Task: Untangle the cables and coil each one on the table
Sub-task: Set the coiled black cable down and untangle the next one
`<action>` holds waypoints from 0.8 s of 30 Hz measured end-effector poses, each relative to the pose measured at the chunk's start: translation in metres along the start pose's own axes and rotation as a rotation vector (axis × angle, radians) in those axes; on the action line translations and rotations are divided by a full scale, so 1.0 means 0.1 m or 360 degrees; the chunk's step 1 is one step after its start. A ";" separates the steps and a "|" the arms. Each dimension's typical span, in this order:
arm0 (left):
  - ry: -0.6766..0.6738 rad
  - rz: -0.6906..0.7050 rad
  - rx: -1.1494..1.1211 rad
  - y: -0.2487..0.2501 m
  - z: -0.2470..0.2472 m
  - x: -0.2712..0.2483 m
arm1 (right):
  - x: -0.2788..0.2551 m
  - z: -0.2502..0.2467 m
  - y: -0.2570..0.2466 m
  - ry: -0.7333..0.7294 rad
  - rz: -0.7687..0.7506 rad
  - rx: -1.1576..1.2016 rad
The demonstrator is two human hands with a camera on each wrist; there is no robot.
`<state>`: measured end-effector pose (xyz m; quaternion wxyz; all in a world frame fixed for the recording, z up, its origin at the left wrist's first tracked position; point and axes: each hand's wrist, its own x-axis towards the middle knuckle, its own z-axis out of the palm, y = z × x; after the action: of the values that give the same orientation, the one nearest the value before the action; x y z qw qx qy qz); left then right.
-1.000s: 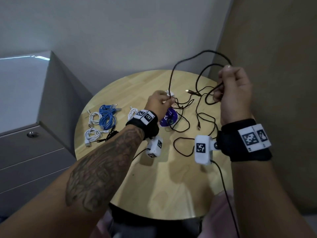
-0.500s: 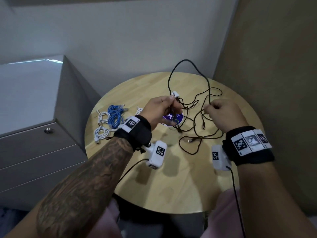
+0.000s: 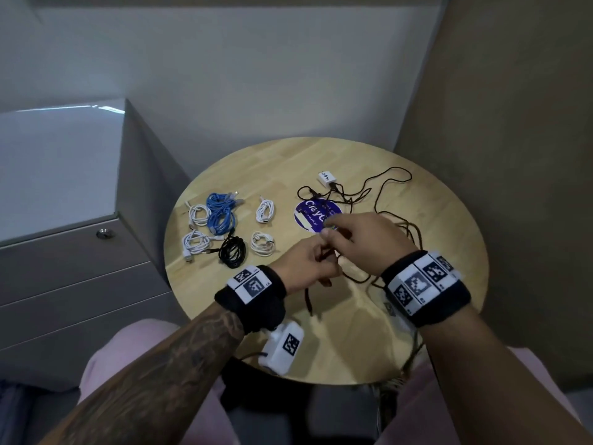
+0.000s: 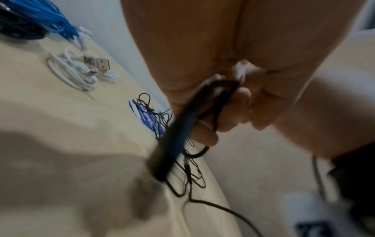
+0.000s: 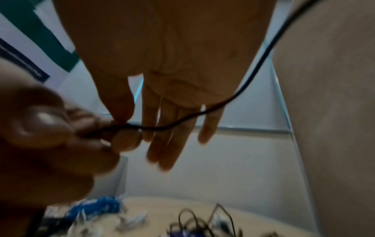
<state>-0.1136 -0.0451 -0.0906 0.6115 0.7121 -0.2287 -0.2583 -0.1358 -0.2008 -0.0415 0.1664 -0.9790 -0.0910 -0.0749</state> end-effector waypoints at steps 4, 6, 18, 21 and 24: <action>0.0272 0.0094 -0.0258 -0.15 -0.08 -0.05 | -0.04 0.03 0.12 -0.0177 0.0216 0.0243; 0.0501 0.0082 -0.0361 -0.23 -0.10 -0.07 | -0.04 0.03 0.13 -0.0130 0.0214 0.0259; 0.0391 -0.0287 -0.0014 -0.15 -0.46 -0.24 | 0.09 0.00 0.41 0.0249 0.0636 0.0285; 0.0297 -0.0296 -0.0170 -0.08 -0.56 -0.27 | 0.12 0.04 0.51 0.0227 0.0716 0.0398; 0.0245 -0.0348 -0.0741 -0.01 -0.72 -0.26 | 0.12 0.09 0.53 0.0113 0.0789 0.0578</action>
<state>-0.0867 0.0260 -0.0804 0.7428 0.5903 -0.0377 -0.3137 -0.1127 -0.2454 -0.0649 0.3550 -0.9224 0.1445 -0.0487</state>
